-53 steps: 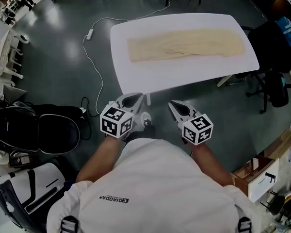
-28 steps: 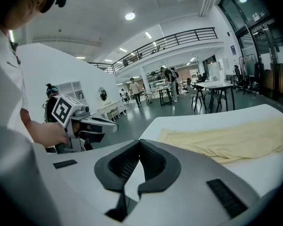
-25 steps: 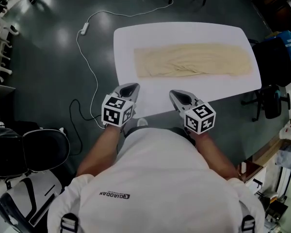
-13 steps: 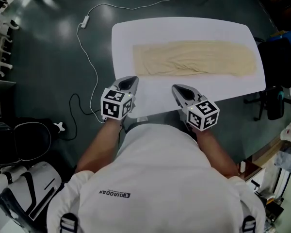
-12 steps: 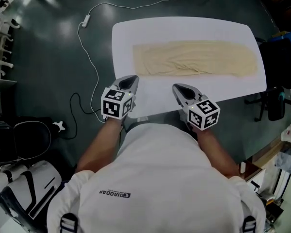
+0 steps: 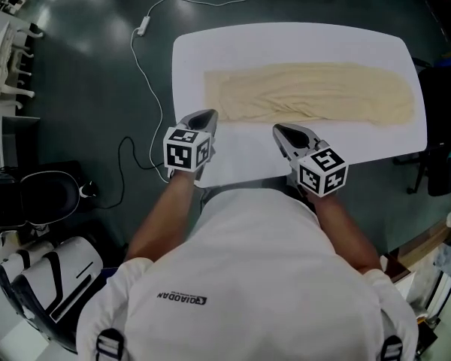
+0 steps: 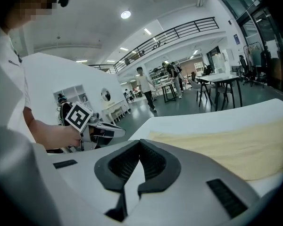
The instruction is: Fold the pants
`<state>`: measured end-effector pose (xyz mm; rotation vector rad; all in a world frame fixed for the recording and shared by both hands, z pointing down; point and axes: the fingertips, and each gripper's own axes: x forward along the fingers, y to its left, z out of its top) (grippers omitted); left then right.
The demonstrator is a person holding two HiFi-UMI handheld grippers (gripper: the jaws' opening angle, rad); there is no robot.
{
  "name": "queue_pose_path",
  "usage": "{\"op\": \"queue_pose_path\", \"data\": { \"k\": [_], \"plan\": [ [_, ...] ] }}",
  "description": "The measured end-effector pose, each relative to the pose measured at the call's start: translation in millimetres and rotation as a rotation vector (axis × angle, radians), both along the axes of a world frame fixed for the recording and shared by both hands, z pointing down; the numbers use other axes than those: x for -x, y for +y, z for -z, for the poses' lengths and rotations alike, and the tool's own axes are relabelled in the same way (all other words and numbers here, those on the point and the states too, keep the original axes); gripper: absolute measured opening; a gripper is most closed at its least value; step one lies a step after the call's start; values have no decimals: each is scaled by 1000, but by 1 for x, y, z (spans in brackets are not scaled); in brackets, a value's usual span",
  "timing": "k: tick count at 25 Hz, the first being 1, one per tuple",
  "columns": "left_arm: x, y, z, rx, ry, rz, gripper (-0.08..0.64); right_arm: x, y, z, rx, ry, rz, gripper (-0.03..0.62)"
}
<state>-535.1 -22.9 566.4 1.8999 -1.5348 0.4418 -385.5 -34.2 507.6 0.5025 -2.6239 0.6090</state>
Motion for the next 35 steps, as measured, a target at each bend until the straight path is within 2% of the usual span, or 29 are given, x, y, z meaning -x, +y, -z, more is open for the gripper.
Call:
{"op": "queue_pose_path", "data": {
  "k": [5,9,12,14,17,23,29,35],
  "plan": [
    [-2,-26,-30,77,-3,33,29,-15,-22,-11,40,-8,-1,17],
    [8,-43,-63,147,20,105,29,-24,-31,-21,78,-9,-6,17],
    [18,-56,-88,192,-11,152,31,-31,-40,-30,97,-7,-9,17],
    [24,-64,-102,222,-38,174,97,-39,-45,-34,106,-6,-12,17],
    [30,-75,-120,254,-72,195,126,-49,-55,-40,114,-7,-16,17],
    [39,-91,-139,293,-108,238,246,-63,-69,-52,147,-12,-26,17],
    [44,-90,-156,375,-176,267,295,-71,-78,-54,156,-25,3,17],
    [40,-93,-158,368,-194,266,298,-81,-88,-56,165,-39,35,17]
  ]
}}
